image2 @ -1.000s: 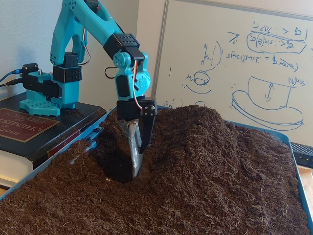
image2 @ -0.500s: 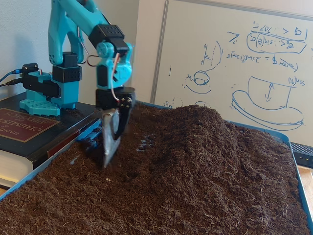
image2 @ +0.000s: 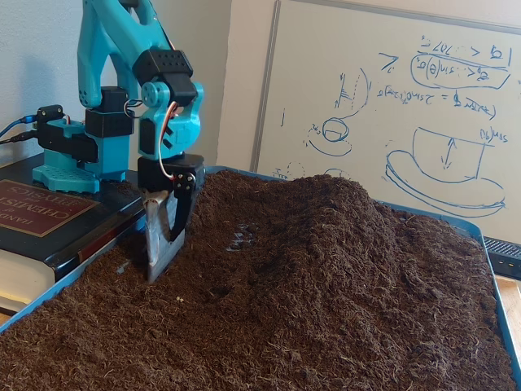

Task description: Build a berm.

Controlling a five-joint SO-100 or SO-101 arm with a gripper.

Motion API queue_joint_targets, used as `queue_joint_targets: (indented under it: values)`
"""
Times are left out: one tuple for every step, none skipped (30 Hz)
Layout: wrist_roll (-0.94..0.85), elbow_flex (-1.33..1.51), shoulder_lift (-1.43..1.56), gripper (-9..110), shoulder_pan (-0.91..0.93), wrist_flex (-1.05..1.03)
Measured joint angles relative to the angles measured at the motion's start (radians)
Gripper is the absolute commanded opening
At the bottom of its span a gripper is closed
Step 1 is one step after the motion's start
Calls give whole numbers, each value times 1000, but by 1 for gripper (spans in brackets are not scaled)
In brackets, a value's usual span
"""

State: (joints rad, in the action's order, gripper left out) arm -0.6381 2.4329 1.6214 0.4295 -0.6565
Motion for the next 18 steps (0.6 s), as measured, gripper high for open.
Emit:
queue_joint_targets:
  values:
    - [0, -9, -20, 0, 0, 25]
    - [0, -21, -43, 0, 0, 51]
    - [-2, -29, -60, 0, 0, 71]
    - [-2, -37, -77, 0, 0, 87]
    - [-2, -43, -92, 0, 0, 101]
    - [-3, -46, -98, 0, 0, 112]
    - [-3, -46, -100, 0, 0, 118]
    - [-3, -46, -101, 0, -2, 123]
    - [-3, -46, -103, 0, -8, 126]
    - [-3, -49, -104, 0, -14, 129]
    - [-2, -58, -109, 0, -20, 129]
    - [2, -66, -109, 0, -28, 129]
    - [11, -74, -112, 0, -37, 129]
    - [28, -81, -114, 0, -46, 129]
    - [46, -89, -115, 0, -52, 129]
    - [67, -97, -121, 0, -60, 129]
    - [94, -107, -129, 0, -66, 129]
    - [120, -123, -138, 0, -74, 129]
